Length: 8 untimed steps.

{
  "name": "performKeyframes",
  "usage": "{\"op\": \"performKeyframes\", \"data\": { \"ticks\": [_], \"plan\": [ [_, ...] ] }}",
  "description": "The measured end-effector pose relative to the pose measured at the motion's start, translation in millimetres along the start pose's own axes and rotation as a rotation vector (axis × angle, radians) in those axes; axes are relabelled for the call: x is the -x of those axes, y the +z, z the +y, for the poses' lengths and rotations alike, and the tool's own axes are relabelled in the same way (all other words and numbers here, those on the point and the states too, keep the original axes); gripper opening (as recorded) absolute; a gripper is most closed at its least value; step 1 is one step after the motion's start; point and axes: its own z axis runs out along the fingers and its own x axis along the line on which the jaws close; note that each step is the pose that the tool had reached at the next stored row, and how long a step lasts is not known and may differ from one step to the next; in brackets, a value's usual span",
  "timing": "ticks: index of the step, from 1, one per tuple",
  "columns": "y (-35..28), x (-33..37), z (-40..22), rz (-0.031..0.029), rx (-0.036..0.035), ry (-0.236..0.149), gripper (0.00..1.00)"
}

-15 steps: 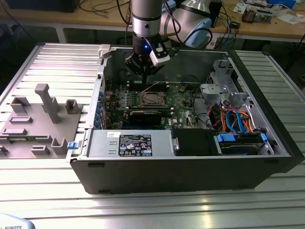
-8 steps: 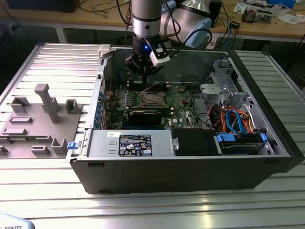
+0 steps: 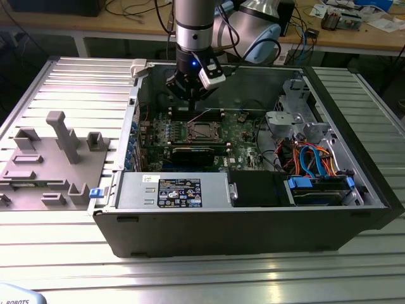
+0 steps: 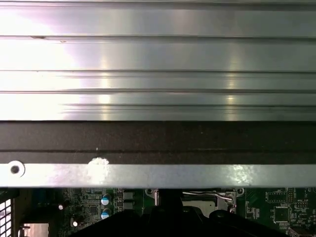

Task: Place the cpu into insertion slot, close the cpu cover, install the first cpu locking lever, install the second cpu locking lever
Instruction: 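Install the first cpu locking lever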

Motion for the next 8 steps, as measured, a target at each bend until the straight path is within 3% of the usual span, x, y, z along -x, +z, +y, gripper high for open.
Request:
{"op": "performKeyframes", "data": {
  "ticks": [4,8],
  "plan": [
    [1.7,0.0,3.2,-0.0001,0.0002,-0.011,0.11],
    [7.3,2.1,6.2,0.0,0.0003,-0.022,0.11]
  ]
}}
